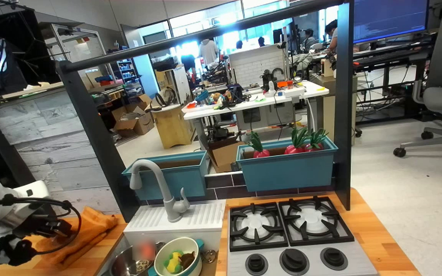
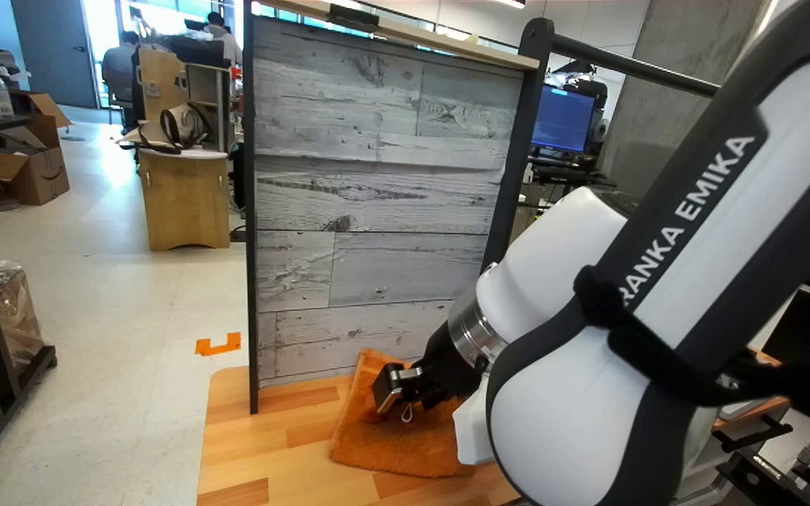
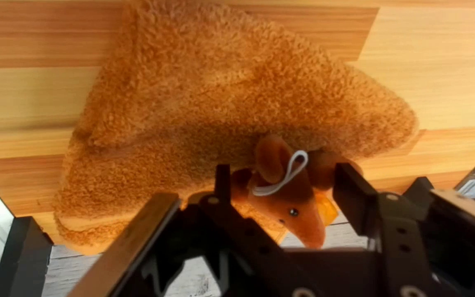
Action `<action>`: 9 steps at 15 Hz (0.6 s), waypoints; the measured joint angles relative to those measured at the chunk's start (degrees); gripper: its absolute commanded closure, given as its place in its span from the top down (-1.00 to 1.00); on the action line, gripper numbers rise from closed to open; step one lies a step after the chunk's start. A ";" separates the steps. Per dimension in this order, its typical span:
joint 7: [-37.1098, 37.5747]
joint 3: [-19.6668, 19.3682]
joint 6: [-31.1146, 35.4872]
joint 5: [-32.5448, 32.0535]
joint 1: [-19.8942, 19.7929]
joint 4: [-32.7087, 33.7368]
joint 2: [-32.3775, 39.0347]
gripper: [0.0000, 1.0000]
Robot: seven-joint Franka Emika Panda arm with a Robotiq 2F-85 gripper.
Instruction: Put the plushies inside the pots in the sink, wipe the counter with the towel, and then remove the pink plushy from the pot and put it on the stove
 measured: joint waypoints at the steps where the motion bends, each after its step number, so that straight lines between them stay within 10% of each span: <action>1: 0.00 -0.53 0.00 0.09 0.46 0.70 0.64 -0.46; 5: -0.15 -1.73 0.00 1.10 1.78 1.61 1.35 -1.00; 9: -0.68 -5.19 -0.11 5.57 5.74 -3.05 -2.69 -0.97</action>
